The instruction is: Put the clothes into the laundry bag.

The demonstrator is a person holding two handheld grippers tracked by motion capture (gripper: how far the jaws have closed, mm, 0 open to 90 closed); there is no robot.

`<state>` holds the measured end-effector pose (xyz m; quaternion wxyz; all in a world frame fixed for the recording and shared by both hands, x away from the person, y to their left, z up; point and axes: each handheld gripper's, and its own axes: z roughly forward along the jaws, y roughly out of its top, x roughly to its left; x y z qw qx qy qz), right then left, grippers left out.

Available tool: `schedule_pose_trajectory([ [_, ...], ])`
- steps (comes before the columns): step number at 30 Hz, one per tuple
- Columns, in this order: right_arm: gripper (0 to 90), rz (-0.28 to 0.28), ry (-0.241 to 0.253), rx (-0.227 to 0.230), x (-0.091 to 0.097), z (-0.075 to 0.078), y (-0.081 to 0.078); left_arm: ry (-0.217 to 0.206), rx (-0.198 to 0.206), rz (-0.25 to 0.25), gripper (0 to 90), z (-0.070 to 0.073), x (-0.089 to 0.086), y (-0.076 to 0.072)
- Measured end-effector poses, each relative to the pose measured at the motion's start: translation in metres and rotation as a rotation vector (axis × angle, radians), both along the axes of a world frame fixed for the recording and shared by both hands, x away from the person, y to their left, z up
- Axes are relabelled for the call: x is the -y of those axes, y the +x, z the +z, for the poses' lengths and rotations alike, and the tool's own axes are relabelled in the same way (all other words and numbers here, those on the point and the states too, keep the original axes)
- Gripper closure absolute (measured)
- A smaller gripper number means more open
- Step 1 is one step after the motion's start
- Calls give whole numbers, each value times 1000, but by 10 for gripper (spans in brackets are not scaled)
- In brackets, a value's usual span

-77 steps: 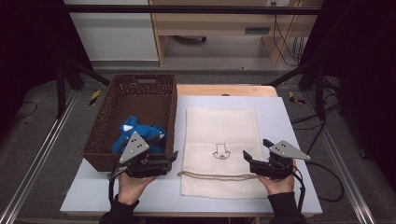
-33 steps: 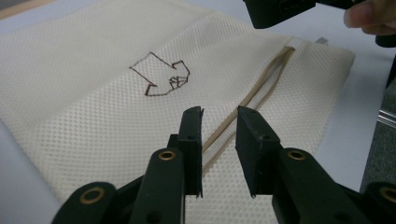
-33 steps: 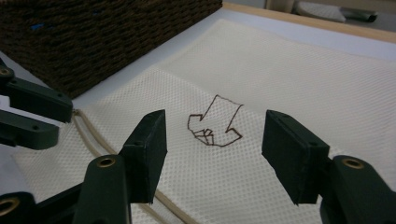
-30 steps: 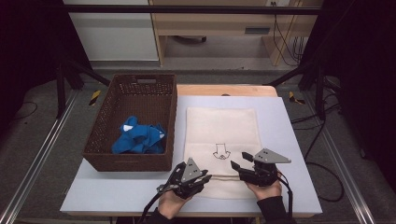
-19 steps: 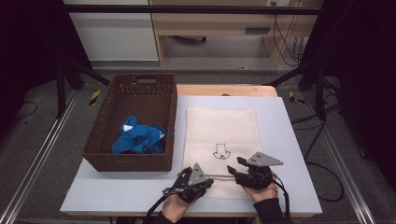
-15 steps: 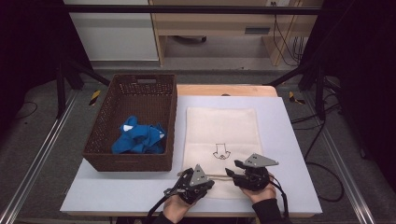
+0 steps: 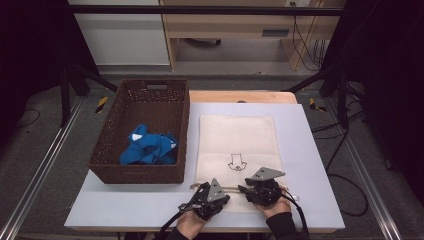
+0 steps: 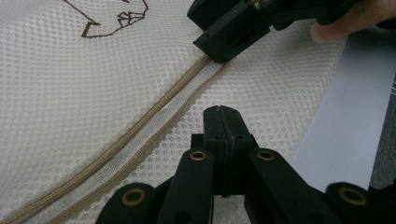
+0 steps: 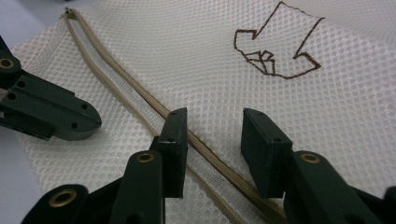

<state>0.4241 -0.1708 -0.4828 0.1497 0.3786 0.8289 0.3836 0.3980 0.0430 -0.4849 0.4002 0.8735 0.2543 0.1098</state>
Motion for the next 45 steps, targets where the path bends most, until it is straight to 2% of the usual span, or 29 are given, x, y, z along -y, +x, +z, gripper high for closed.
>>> schedule_pose_trajectory([
  [4,679,-3,-19,18,0,-1,1,-17,3,8,890,-2,-1,-1],
  [14,856,-19,-41,37,0,-2,4,-16,22,22,890,-3,0,-4],
  [18,872,-29,-44,26,1,0,6,-15,25,21,890,-3,0,-4],
  [20,873,-38,-39,19,1,3,6,-12,14,19,890,-1,-1,-3],
  [23,874,-39,-27,34,2,8,6,-16,-9,13,865,5,-3,-2],
  [27,875,-48,18,57,5,17,4,-42,33,35,793,25,-7,1],
  [29,875,-45,31,67,7,20,4,-31,63,53,736,35,-6,6],
  [32,877,-40,37,69,8,23,4,36,101,85,536,43,1,18],
  [34,878,-34,40,72,8,24,5,82,97,102,441,41,7,30],
  [37,878,-36,47,77,9,27,4,133,73,87,395,31,13,42],
  [38,878,-35,52,79,9,27,4,150,82,87,396,28,15,44],
  [39,878,-34,52,80,9,27,4,190,93,85,405,24,17,45],
  [41,878,-34,51,73,9,27,5,207,108,84,508,20,18,46],
  [43,877,-30,41,74,8,26,5,188,116,79,680,21,16,46],
  [45,867,-33,42,68,7,25,5,168,121,79,791,24,14,45],
])
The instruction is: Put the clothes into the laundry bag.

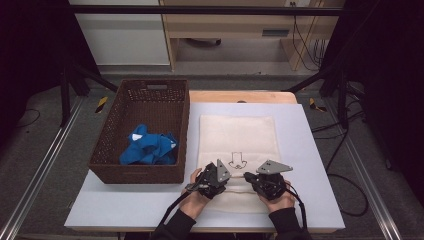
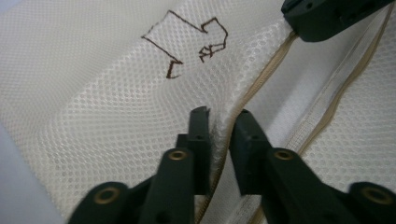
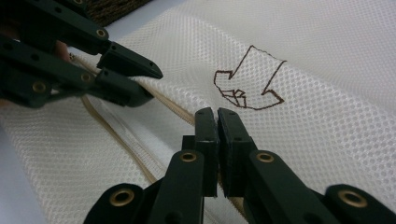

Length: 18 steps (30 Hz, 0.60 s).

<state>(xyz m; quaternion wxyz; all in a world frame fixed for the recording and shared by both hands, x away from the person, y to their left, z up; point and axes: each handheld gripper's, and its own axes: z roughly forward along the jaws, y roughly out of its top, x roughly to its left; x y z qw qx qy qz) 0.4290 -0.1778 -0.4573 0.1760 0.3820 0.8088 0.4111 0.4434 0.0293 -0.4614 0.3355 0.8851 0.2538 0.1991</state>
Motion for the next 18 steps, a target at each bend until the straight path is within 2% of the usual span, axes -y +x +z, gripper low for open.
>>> schedule_pose_trajectory([
  [2,808,-1,6,18,0,-1,0,-24,-2,9,845,2,-2,1],
  [4,693,-10,11,36,0,1,-2,-55,-16,15,852,3,-5,3],
  [5,654,-10,12,59,0,1,-4,-57,-19,15,853,4,-6,4],
  [6,628,-6,20,59,-1,2,-6,-68,-28,19,853,5,-7,4],
  [9,519,-14,-13,67,-3,-1,-7,-100,-35,20,852,6,-9,5],
  [12,525,-36,-65,55,-7,-6,-4,-124,-43,21,848,8,-10,5],
  [15,656,-47,-88,51,-7,-8,0,-138,-51,10,837,7,-12,5],
  [18,803,-49,-65,23,-5,-7,4,-181,-74,-5,750,5,-16,3],
])
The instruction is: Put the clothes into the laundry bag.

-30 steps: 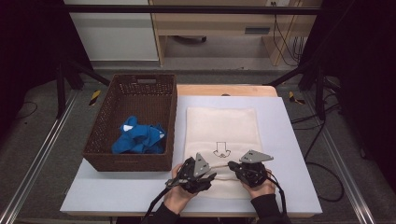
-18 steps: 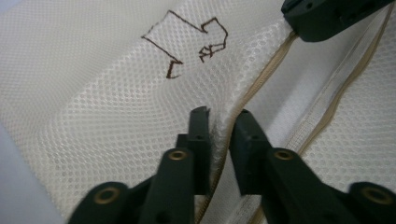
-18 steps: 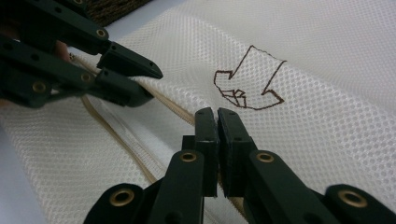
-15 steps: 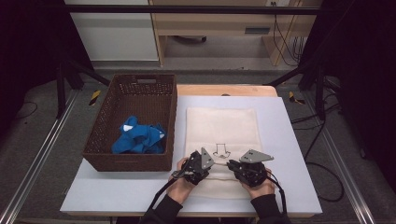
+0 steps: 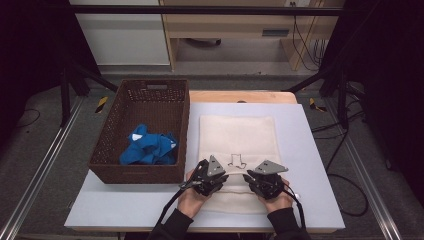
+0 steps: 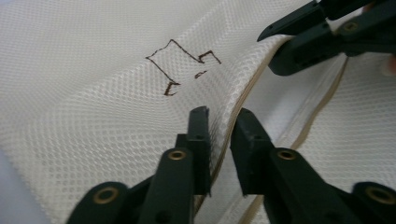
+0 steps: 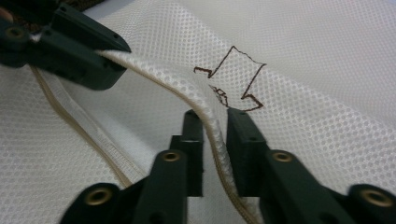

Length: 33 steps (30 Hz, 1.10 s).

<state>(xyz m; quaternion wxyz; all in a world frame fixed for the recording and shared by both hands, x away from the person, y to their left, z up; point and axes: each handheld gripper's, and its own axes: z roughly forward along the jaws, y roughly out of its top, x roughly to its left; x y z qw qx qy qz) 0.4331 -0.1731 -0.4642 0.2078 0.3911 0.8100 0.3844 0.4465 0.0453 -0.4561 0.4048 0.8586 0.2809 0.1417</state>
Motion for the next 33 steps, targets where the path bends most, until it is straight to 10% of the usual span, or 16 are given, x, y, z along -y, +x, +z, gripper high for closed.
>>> schedule_pose_trajectory([
  [4,870,-16,8,-4,2,2,1,-61,19,12,627,8,-12,-15],
  [9,872,-43,50,28,4,9,-1,-132,23,8,716,9,-29,-41],
  [21,877,-55,102,149,7,28,-8,-22,-67,-38,888,-27,-8,-52],
  [33,877,-57,162,270,7,45,-17,-43,-78,-22,886,-29,-9,-51],
])
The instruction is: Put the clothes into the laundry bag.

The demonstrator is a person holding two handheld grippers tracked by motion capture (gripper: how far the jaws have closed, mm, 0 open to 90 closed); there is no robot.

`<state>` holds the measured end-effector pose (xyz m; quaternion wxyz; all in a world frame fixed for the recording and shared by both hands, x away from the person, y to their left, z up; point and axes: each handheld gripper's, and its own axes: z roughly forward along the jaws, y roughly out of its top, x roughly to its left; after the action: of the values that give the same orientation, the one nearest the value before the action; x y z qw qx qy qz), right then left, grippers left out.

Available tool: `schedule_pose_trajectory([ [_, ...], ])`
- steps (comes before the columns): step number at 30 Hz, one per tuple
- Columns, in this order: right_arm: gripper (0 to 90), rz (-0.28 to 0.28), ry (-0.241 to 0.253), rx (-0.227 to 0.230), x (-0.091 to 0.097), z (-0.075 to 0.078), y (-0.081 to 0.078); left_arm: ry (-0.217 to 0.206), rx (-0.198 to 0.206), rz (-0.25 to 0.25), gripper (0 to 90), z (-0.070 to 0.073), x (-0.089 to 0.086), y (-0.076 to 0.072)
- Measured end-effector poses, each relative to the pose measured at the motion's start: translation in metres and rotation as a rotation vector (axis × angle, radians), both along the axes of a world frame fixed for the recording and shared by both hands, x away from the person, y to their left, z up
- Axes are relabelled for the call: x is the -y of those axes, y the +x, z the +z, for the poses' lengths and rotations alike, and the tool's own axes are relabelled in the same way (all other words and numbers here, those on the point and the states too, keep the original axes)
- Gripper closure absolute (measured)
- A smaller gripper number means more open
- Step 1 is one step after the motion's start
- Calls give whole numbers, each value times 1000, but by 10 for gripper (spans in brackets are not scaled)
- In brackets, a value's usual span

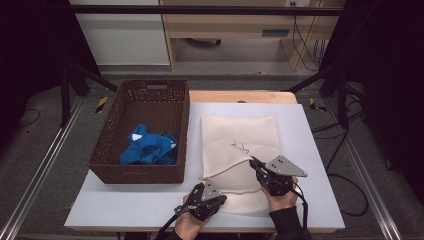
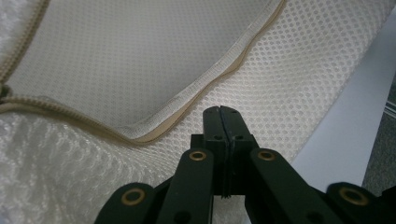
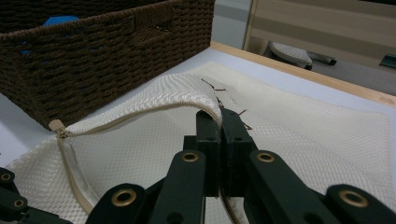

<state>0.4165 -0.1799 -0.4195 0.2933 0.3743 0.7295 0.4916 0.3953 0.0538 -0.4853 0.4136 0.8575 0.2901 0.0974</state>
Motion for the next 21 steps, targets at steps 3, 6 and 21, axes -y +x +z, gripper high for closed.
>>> schedule_pose_trajectory([
  [3,877,-2,-1,-10,0,-1,1,-24,7,6,840,5,-4,-2],
  [6,877,0,-3,-20,0,-2,1,-68,31,22,752,20,-13,-7],
  [21,877,-7,-5,-40,3,-5,1,-153,196,120,429,99,-60,2],
])
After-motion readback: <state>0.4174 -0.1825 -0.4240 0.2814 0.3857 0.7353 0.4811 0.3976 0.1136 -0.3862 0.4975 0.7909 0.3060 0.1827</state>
